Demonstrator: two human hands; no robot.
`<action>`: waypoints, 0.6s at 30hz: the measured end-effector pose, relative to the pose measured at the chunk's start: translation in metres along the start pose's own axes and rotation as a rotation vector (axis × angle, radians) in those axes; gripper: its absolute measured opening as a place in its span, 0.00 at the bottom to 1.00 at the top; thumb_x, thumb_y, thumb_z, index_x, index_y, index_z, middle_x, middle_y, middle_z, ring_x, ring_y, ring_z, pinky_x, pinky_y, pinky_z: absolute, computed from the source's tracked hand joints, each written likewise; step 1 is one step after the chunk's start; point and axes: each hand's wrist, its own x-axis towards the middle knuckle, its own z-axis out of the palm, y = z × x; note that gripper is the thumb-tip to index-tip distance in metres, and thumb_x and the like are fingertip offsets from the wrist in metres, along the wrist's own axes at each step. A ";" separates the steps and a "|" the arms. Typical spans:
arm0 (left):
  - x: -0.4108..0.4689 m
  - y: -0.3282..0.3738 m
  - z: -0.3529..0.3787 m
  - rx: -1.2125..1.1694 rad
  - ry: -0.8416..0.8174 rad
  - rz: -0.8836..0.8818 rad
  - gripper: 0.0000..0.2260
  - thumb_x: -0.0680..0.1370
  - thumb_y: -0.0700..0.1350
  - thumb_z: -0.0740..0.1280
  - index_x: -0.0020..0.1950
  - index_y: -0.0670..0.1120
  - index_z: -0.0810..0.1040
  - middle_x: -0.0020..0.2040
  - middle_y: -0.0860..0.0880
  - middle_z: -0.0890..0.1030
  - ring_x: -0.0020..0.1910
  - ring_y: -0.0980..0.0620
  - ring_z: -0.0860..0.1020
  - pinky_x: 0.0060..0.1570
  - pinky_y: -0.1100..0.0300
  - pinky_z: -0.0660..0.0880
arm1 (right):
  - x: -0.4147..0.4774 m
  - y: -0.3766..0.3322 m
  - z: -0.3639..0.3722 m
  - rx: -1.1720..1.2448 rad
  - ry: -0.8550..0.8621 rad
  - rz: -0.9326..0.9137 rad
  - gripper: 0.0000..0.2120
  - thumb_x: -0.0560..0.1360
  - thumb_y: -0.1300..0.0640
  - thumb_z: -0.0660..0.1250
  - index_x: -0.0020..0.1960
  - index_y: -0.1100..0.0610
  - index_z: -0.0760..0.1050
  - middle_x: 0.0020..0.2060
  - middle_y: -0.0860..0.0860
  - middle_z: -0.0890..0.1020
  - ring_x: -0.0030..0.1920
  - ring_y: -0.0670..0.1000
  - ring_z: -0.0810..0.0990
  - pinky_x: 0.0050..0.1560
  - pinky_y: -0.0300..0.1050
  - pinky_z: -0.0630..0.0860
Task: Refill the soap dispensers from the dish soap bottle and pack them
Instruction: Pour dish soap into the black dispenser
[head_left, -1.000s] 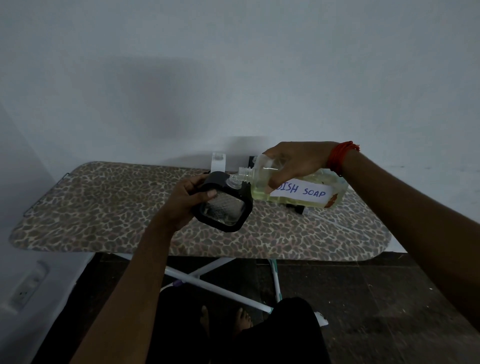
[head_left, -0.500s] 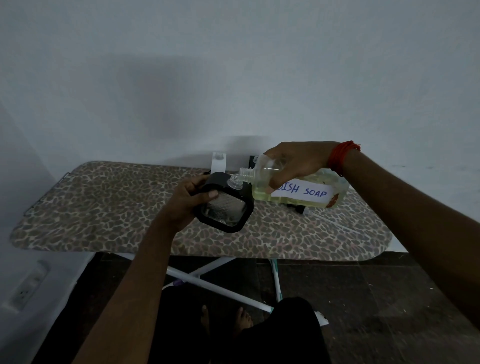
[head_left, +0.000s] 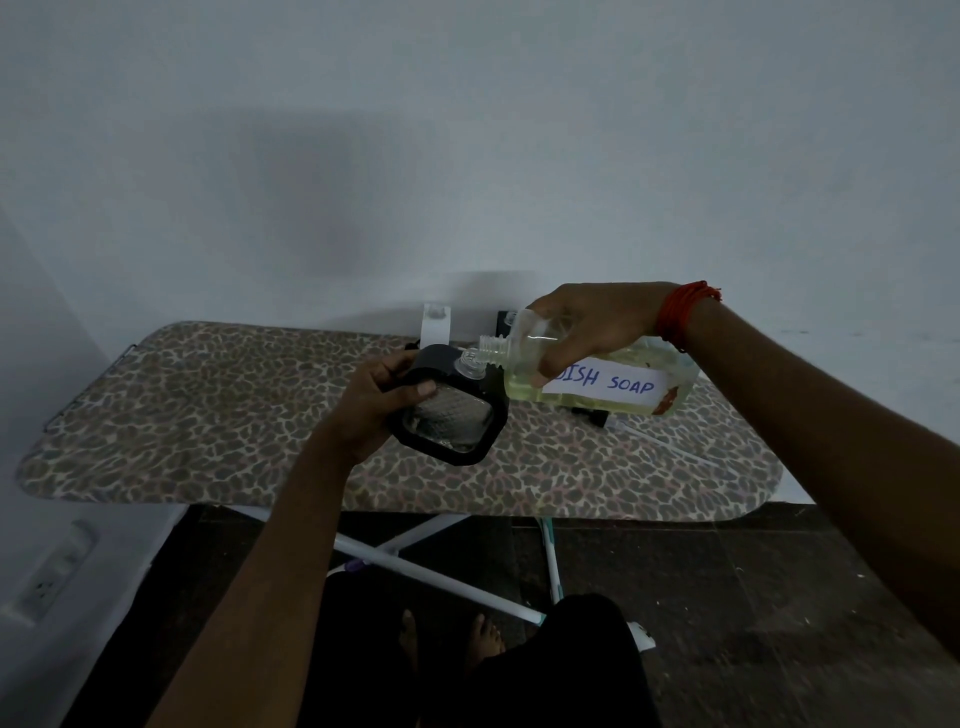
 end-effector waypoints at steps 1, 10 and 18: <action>0.000 0.000 0.000 0.000 0.001 0.001 0.32 0.63 0.50 0.81 0.62 0.38 0.77 0.53 0.42 0.83 0.54 0.44 0.81 0.50 0.54 0.78 | 0.000 -0.001 0.000 -0.002 -0.003 0.000 0.18 0.66 0.42 0.77 0.53 0.47 0.81 0.48 0.53 0.85 0.48 0.56 0.83 0.54 0.58 0.79; -0.002 0.000 0.001 -0.008 0.009 -0.008 0.31 0.63 0.50 0.82 0.61 0.40 0.79 0.54 0.43 0.83 0.54 0.44 0.81 0.51 0.54 0.78 | 0.001 0.000 0.000 0.009 -0.008 -0.004 0.21 0.63 0.38 0.75 0.52 0.46 0.81 0.47 0.56 0.84 0.46 0.57 0.83 0.51 0.57 0.79; -0.003 0.002 0.003 0.001 0.003 -0.003 0.27 0.63 0.51 0.82 0.59 0.44 0.81 0.52 0.44 0.84 0.53 0.45 0.81 0.50 0.55 0.79 | 0.001 0.001 -0.001 0.008 0.002 0.006 0.23 0.64 0.39 0.76 0.53 0.49 0.81 0.46 0.55 0.84 0.47 0.57 0.83 0.47 0.51 0.78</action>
